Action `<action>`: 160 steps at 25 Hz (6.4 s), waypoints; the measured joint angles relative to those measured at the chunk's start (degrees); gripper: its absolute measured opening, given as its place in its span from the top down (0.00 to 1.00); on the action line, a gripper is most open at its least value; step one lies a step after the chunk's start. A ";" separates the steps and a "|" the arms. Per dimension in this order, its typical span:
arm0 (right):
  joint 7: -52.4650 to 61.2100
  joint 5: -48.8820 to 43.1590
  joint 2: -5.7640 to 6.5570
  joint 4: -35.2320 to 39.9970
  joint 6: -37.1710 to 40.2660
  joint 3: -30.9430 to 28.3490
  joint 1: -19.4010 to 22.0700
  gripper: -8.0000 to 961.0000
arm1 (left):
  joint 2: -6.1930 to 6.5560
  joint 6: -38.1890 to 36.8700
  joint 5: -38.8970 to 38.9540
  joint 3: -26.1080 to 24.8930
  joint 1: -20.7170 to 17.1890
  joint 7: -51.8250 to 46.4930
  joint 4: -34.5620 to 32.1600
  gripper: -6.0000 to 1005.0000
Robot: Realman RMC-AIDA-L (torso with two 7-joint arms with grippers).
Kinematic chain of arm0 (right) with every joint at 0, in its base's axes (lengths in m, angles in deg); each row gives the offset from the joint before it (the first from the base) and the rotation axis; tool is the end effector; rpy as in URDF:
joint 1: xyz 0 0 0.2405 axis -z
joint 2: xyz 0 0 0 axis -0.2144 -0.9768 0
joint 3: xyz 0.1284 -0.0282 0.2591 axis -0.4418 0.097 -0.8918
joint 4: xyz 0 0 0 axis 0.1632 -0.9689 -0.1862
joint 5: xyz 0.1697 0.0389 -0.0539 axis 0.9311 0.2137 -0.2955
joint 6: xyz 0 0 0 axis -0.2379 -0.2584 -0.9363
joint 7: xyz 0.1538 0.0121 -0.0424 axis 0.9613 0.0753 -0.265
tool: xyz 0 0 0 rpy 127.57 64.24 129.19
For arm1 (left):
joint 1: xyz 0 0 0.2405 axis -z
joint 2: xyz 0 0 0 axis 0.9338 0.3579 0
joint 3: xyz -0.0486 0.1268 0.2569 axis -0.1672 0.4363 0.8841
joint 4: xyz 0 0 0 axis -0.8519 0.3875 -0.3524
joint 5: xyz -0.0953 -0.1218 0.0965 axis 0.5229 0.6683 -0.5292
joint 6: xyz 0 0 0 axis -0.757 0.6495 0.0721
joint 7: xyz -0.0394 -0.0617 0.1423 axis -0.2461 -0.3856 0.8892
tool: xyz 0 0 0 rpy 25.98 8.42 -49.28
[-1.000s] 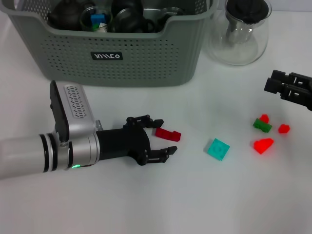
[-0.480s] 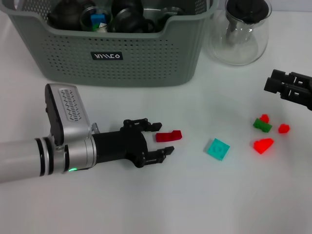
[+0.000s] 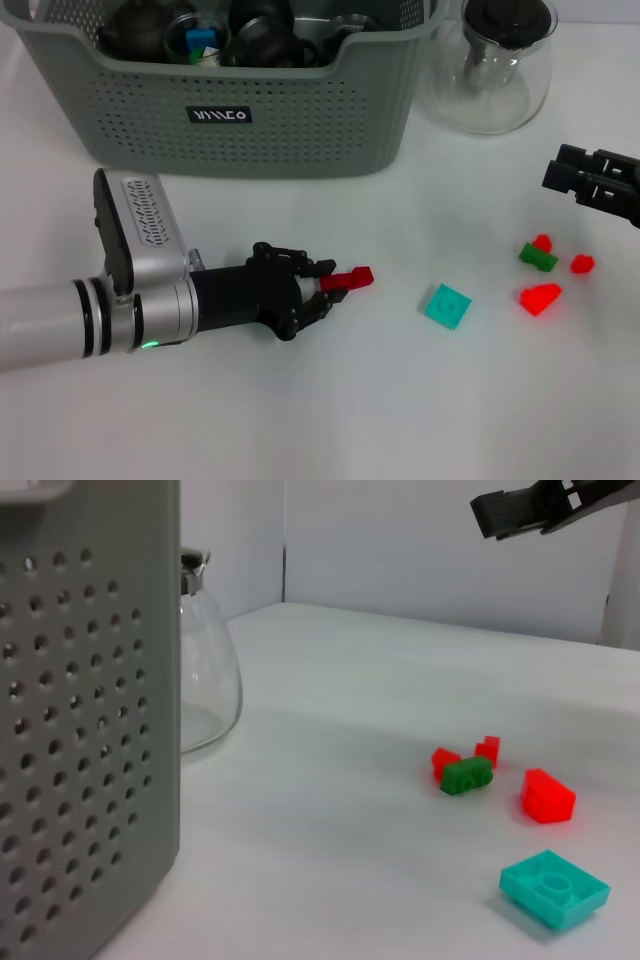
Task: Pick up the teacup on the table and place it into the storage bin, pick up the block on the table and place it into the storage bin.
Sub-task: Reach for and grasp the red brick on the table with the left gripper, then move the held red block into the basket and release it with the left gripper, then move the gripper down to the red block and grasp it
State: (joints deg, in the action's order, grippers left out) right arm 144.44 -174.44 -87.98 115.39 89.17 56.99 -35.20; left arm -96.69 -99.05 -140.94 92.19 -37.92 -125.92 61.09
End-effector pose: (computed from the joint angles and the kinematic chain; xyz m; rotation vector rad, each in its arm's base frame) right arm 0.3021 0.2935 0.0127 -2.4951 1.0354 1.0096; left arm -0.2821 0.2909 -0.1405 -2.7425 -0.3935 -0.5096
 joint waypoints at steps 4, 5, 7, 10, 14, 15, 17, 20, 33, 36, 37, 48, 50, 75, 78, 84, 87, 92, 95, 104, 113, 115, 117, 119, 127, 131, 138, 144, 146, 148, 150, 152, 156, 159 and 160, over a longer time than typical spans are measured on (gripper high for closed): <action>0.00 0.00 0.00 0.00 0.00 -0.04 0.04 0.36 | 0.02 -0.05 0.00 0.03 0.01 -0.68 -0.27 0.64; 0.00 0.00 0.00 0.00 0.00 -0.11 0.07 0.36 | 0.04 -0.30 -0.05 -0.02 0.00 -1.17 -0.55 0.65; 0.00 0.00 0.00 0.00 0.01 -0.19 0.12 0.36 | 0.07 -1.00 -0.16 -0.08 -0.21 -2.34 -1.31 0.68; 0.00 0.00 0.00 0.00 0.02 -0.25 0.12 0.36 | 0.36 -4.86 -0.41 0.14 -1.93 -7.77 -5.92 0.74; 0.00 0.00 0.03 0.00 0.01 -0.26 0.06 0.36 | 0.70 -11.59 -0.51 0.03 -4.86 -14.19 -12.71 0.82; 0.00 0.00 0.04 0.00 0.00 -0.26 0.05 0.36 | 0.78 -13.91 -0.52 -0.21 -5.78 -16.31 -15.38 0.82; 0.00 0.00 0.07 0.00 -0.01 -0.30 0.06 0.36 | 1.12 -19.36 -0.43 -1.39 -7.31 -20.36 -20.41 0.82; 0.00 0.00 0.08 0.00 0.00 -0.35 0.02 0.36 | 1.62 -28.66 -0.10 -5.79 -8.08 -25.04 -26.51 0.82; 0.00 0.01 -0.41 0.37 0.00 -0.08 -0.61 0.36 | 4.58 -28.02 1.45 -10.97 4.20 -58.12 -52.60 0.82; 0.00 0.00 -0.44 0.38 0.01 -0.07 -0.61 0.36 | 7.14 -17.62 -4.17 -5.56 8.19 -68.66 -54.11 0.82; 0.00 0.00 -0.44 0.38 0.00 -0.08 -0.58 0.36 | 7.87 -14.94 -6.30 -3.98 9.33 -70.99 -53.84 0.82; -0.67 0.00 -0.44 0.19 -0.40 -0.17 -0.61 0.36 | 7.87 6.31 -38.97 10.30 20.01 -89.49 -42.96 0.82; -0.68 0.00 -0.44 0.18 -0.43 -0.14 -0.62 0.36 | 7.14 8.63 -44.76 12.42 21.10 -92.88 -41.12 0.82; 1.59 0.00 0.24 -0.09 -1.38 -0.28 -0.62 0.36 | 0.39 -27.54 9.18 -6.12 -7.78 -49.88 -53.67 0.34; 4.10 0.00 0.69 0.03 -1.38 -0.21 -0.62 0.36 | 0.59 -30.23 5.98 -9.09 -8.57 -36.68 -41.95 0.34; 10.37 0.00 2.19 0.54 -1.12 -0.38 -1.49 0.36 | 0.24 -28.90 -1.18 -7.33 -8.36 -19.94 -27.02 0.34; 12.09 -0.19 2.93 0.58 -1.33 -0.06 -2.05 0.36 | 0.21 -24.97 -2.38 -5.69 -7.39 -14.32 -20.40 0.34; 6.65 -7.54 3.26 3.97 1.68 1.93 -3.39 0.36 | 0.21 -22.01 -2.38 -6.33 -7.44 -12.47 -17.78 0.34; -1.00 -12.66 1.46 9.46 4.51 3.47 -3.62 0.36 | 0.31 -22.75 -2.39 -8.41 -8.26 -12.44 -17.96 0.34; 21.55 -24.57 0.41 35.80 13.15 4.36 -8.12 0.36 | 0.50 -23.59 -2.16 -10.79 -9.10 -12.61 -17.90 0.34; 28.90 -41.17 -3.34 44.01 12.64 17.60 -15.82 0.36 | 0.54 -24.39 -1.91 -13.14 -9.05 -12.70 -17.70 0.34; 29.05 -43.31 -4.54 43.96 9.89 20.88 -16.21 0.36 | 0.53 -24.45 -1.81 -13.60 -9.05 -12.70 -17.53 0.34; 30.27 -44.88 -5.37 43.16 6.73 25.23 -16.18 0.36 | 0.43 -24.47 -1.54 -13.81 -9.07 -12.62 -17.30 0.34; 33.28 -45.31 -5.37 41.35 3.07 30.09 -15.86 0.36 | 0.36 -24.43 -1.40 -13.85 -9.11 -12.49 -17.04 0.34; 40.93 -48.94 -5.42 36.89 -3.04 39.46 -15.70 0.38 | 0.42 -23.63 -1.36 -14.37 -8.73 -12.38 -15.80 0.34; 41.28 -49.35 -5.39 36.80 -3.26 39.96 -15.07 0.40 | 0.34 -23.31 -1.30 -14.39 -8.68 -12.37 -15.80 0.34; 44.87 -50.15 -5.14 35.40 -3.76 39.03 -14.70 0.43 | 0.27 -22.52 -1.30 -14.41 -8.55 -12.33 -15.55 0.34; 44.49 -52.55 -4.97 35.76 -4.26 38.73 -13.13 0.46 | 0.40 -21.11 -1.32 -14.36 -8.19 -12.22 -14.45 0.34; 44.26 -52.60 -4.91 35.82 -4.76 38.51 -12.78 0.47 | 0.40 -20.71 -1.40 -14.24 -8.12 -12.22 -14.32 0.34; 44.13 -52.61 -4.87 35.82 -5.47 38.40 -12.48 0.48 | 0.35 -20.58 -1.49 -14.20 -8.10 -12.21 -14.32 0.34; 44.09 -52.62 -4.89 35.82 -6.55 38.37 -12.12 0.48 | 0.34 -20.56 -1.51 -14.21 -8.09 -12.22 -14.32 0.34; 44.06 -52.63 -4.93 35.68 -7.65 38.33 -11.95 0.48 | 0.35 -20.56 -1.49 -14.27 -8.08 -12.21 -14.32 0.34; 43.98 -52.65 -5.05 34.06 -9.78 38.52 -11.90 0.48 | 0.36 -20.34 -1.48 -14.32 -8.12 -12.21 -14.32 0.34; 43.87 -52.65 -5.10 33.05 -11.04 38.66 -11.89 0.48 | 0.36 -20.07 -1.47 -14.28 -8.13 -12.21 -14.32 0.34; 43.86 -52.65 -5.12 32.64 -11.29 38.71 -11.89 0.48 | 0.36 -20.02 -1.48 -14.28 -8.11 -12.22 -14.33 0.34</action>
State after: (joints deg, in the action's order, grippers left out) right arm 188.31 -227.09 -93.10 148.04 77.88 95.70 -47.09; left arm -96.33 -119.08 -142.43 77.91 -46.04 -138.14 46.76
